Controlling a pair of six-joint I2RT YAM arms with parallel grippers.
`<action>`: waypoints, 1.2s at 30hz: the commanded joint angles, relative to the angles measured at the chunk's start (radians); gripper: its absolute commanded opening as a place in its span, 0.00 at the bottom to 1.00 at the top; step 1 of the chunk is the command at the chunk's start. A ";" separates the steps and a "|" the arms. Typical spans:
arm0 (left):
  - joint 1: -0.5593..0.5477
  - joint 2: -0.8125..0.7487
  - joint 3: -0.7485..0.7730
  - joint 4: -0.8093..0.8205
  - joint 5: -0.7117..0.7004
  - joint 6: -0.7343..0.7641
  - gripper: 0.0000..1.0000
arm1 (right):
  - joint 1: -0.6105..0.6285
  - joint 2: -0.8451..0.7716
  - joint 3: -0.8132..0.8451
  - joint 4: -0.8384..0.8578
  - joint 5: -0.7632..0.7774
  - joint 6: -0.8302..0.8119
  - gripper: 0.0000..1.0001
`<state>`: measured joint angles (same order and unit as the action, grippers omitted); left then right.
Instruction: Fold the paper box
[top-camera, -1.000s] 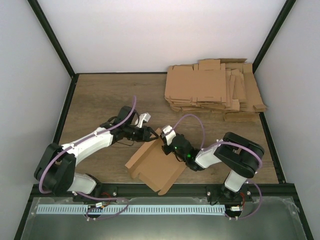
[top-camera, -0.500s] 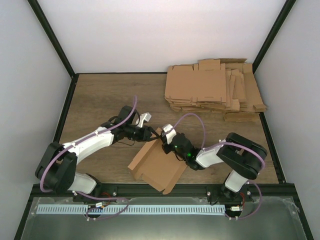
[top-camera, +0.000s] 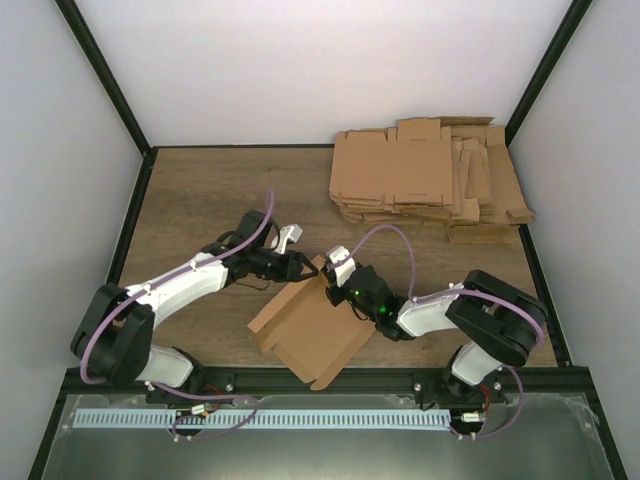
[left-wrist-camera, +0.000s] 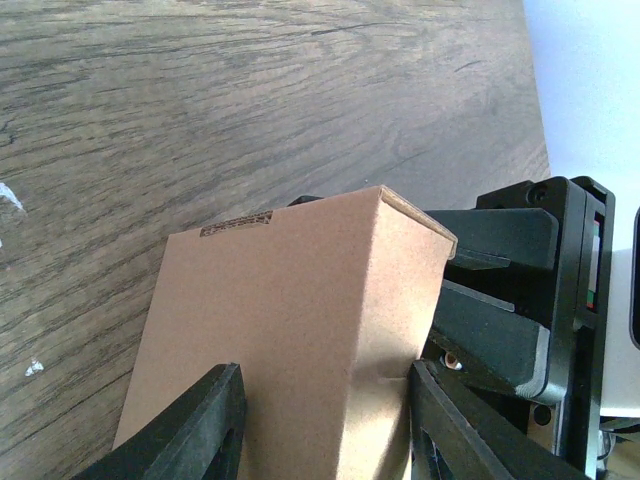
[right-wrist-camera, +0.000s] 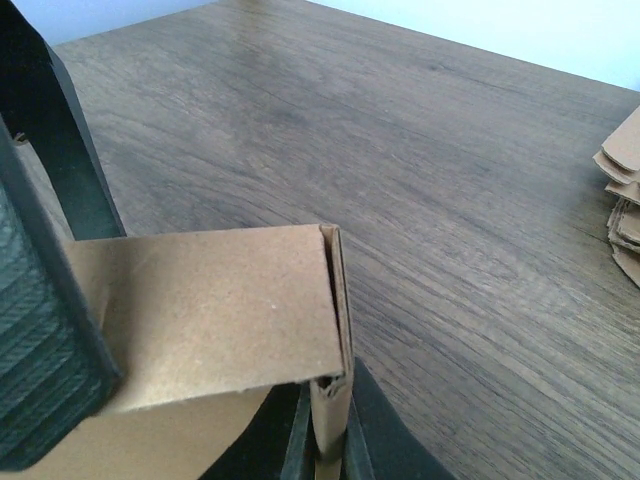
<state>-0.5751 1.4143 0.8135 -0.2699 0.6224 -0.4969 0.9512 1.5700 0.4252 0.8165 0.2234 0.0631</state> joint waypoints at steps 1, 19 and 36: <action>-0.009 0.023 0.012 0.005 0.038 -0.008 0.48 | 0.003 0.018 0.018 0.019 -0.004 0.001 0.01; -0.014 -0.067 -0.019 0.033 -0.055 -0.028 0.72 | 0.004 0.011 -0.006 0.047 0.008 0.028 0.20; -0.014 0.017 0.025 -0.037 -0.066 0.047 0.55 | 0.001 0.159 -0.066 0.189 -0.012 0.068 0.33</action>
<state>-0.5846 1.4117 0.8223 -0.2798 0.5686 -0.4786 0.9524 1.6814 0.3363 0.9588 0.1997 0.1322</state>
